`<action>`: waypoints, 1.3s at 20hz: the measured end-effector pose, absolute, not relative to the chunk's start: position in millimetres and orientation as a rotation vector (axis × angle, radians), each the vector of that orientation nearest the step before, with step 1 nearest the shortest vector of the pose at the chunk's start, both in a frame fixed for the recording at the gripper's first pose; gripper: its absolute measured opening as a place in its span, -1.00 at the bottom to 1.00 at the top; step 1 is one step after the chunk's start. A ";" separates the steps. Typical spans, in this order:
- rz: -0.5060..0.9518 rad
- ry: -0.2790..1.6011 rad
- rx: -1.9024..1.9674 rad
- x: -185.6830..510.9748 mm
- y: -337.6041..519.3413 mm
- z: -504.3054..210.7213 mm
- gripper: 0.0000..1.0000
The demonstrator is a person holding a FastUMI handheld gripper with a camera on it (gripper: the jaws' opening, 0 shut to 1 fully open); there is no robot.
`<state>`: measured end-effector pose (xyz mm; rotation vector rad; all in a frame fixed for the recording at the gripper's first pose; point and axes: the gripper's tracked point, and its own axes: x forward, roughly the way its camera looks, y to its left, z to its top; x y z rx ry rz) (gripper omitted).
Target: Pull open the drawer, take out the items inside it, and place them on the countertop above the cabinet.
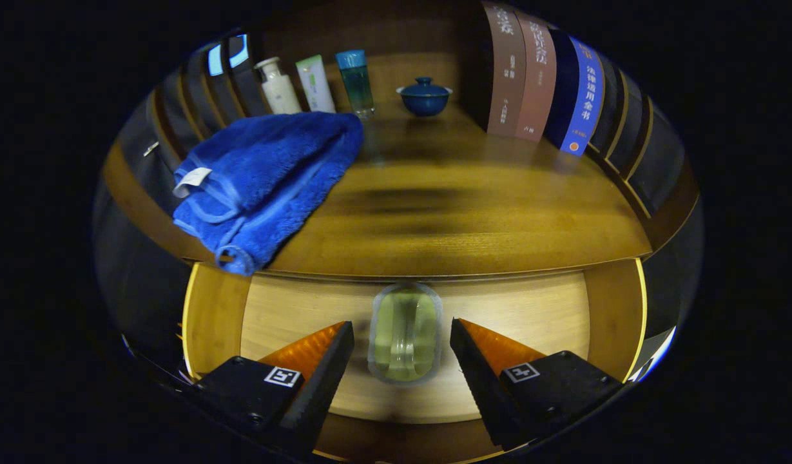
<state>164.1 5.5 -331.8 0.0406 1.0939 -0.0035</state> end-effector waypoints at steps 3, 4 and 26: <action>-0.004 1.156 0.032 166.7 4.3 -350.8 0.75; 0.000 1.169 0.033 165.3 6.0 -354.8 0.73; 0.080 1.019 0.058 114.4 12.8 -280.2 -0.58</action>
